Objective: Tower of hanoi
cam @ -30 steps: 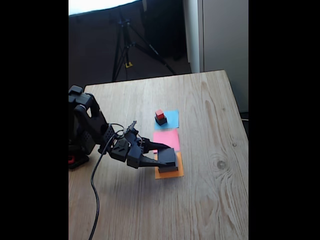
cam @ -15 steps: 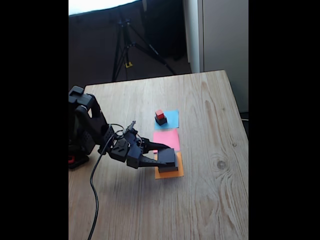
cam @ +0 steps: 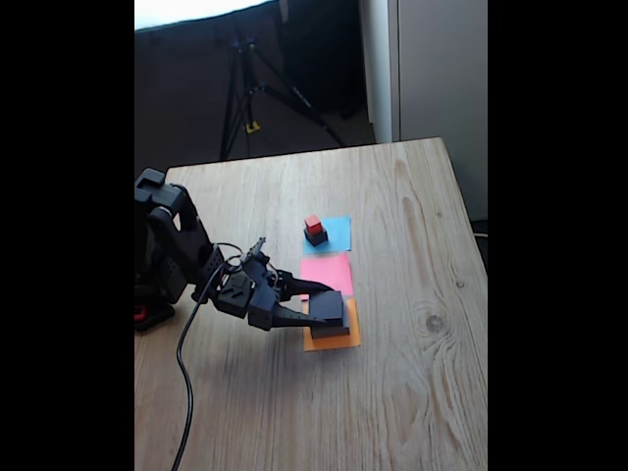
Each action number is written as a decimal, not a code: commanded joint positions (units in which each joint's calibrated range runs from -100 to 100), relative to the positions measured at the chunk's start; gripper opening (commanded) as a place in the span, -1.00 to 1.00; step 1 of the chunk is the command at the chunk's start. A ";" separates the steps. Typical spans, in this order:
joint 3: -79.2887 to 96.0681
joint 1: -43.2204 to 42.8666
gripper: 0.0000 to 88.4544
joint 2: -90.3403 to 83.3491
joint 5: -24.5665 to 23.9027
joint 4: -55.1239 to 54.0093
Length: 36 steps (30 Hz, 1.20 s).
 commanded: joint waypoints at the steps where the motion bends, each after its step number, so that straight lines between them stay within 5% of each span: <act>1: -0.04 -1.40 -0.64 -5.71 0.69 3.56; 16: -2.04 -3.33 -0.63 -27.36 0.69 29.05; 26: -19.50 -3.74 -0.64 -44.69 0.69 70.58; 36: -51.32 -6.17 -0.64 -49.31 -5.83 111.94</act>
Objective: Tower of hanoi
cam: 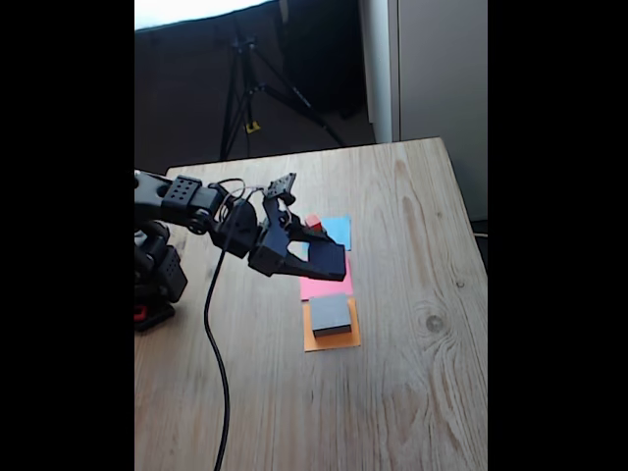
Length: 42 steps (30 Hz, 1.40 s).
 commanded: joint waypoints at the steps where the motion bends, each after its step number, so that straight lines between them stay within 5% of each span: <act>1: -16.87 -1.92 -0.64 -4.30 -1.83 17.74; 12: -48.05 -7.94 -0.66 -4.23 3.36 53.19; 18: -47.87 -12.70 -0.66 -6.50 2.02 57.80; 32: 1.40 -13.70 -0.65 -20.65 4.86 25.02; 42: 28.86 -12.45 -0.64 -17.40 4.86 -10.75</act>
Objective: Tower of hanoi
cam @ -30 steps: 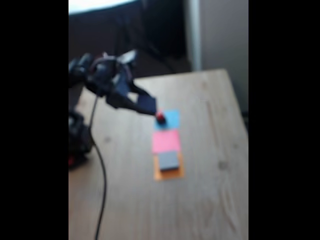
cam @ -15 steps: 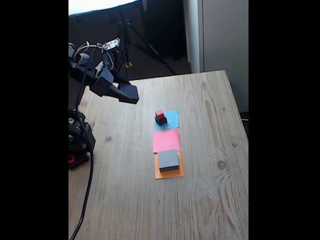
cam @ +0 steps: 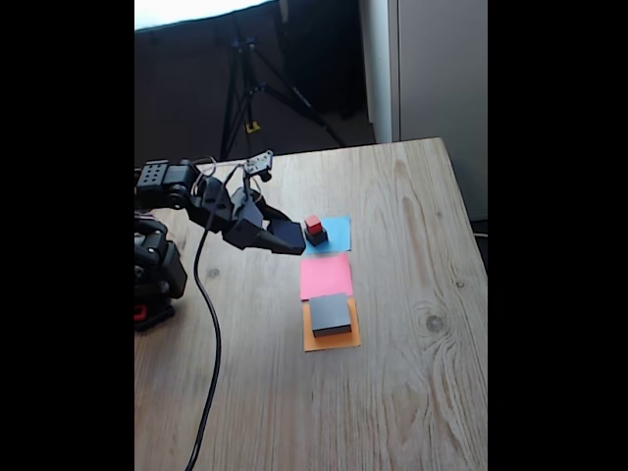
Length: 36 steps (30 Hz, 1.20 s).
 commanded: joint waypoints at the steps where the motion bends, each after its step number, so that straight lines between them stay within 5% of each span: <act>1: 6.93 0.87 -0.64 1.41 0.87 -15.18; 16: 23.02 0.03 -0.64 21.17 0.87 -56.22; 36: 22.74 -0.55 -0.64 45.47 0.87 -84.87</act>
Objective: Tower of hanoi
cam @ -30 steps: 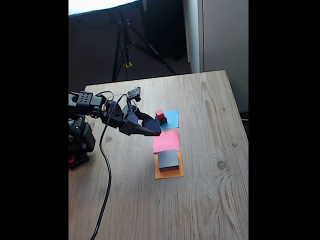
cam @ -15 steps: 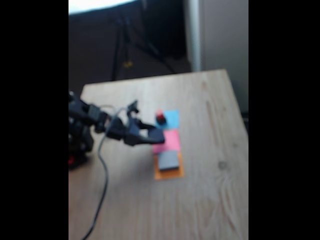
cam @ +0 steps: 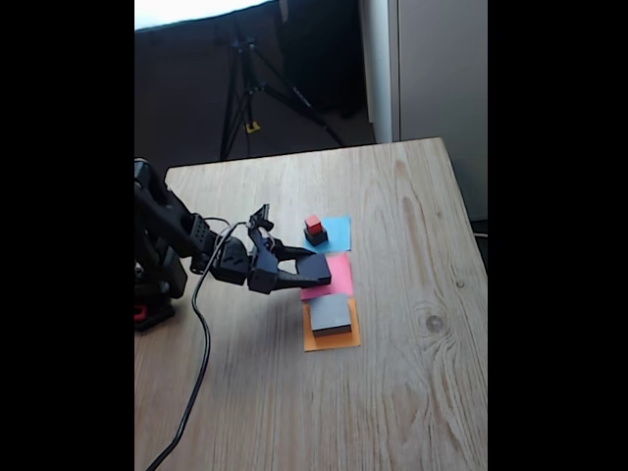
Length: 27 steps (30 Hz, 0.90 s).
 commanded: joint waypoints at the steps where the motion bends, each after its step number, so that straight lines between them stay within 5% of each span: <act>1: -1.42 -0.45 -0.64 1.87 0.87 -4.73; 27: -6.06 -0.45 -0.58 12.39 0.87 -11.12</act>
